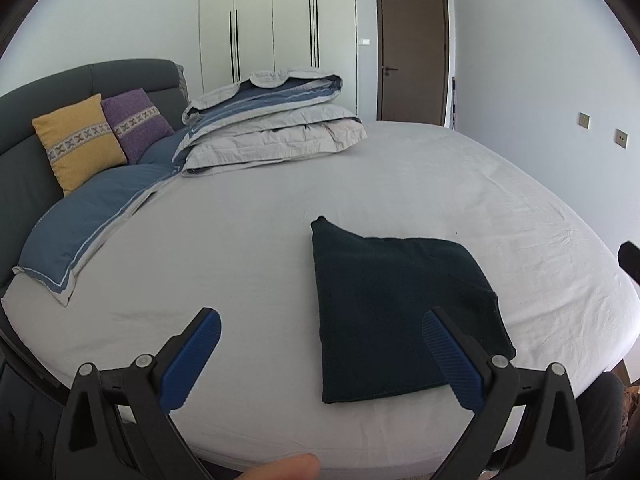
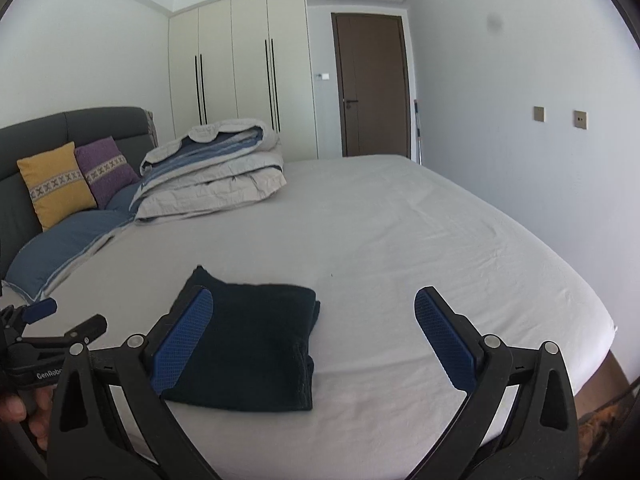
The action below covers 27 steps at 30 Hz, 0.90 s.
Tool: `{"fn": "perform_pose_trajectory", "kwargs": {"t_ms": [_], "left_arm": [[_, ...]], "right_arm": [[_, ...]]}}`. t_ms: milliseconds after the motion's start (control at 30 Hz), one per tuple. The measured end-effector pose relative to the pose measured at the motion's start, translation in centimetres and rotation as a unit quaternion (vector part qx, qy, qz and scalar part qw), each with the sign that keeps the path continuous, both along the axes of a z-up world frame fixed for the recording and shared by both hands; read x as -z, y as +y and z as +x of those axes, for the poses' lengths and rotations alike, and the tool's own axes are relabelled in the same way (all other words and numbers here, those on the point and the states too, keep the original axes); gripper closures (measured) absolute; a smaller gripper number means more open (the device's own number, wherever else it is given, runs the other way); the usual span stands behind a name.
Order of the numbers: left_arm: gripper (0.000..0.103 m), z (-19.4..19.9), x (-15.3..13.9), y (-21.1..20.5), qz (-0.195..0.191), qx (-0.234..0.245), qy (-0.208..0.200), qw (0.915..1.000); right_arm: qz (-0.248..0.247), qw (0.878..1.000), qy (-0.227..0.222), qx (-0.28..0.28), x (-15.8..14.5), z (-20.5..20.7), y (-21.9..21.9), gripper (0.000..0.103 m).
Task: Fold small clothes
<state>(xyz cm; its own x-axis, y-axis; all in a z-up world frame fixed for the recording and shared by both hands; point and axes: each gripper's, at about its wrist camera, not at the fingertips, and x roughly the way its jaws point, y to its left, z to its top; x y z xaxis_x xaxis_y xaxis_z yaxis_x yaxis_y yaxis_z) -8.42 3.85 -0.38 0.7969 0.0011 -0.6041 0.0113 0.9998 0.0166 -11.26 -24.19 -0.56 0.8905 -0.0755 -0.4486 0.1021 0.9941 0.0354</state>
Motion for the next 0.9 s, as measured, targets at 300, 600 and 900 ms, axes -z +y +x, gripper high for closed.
{"fn": "perform_pose_trajectory", "kwargs": {"t_ms": [300, 600, 900], "left_arm": [[0.000, 0.4, 3.2, 0.2, -0.004, -0.015, 0.045, 0.9989], [0.000, 0.1, 4.1, -0.4, 0.003, -0.008, 0.054, 0.9985], [0.000, 0.3, 4.4, -0.4, 0.003, -0.006, 0.061, 0.9981]], "right_arm": [[-0.019, 0.997, 0.072, -0.004, 5.0, 2.8, 1.2, 0.000], [-0.014, 0.995, 0.099, -0.009, 6.1, 4.2, 1.1, 0.000], [-0.018, 0.994, 0.106, -0.011, 6.6, 4.4, 1.3, 0.000]]}}
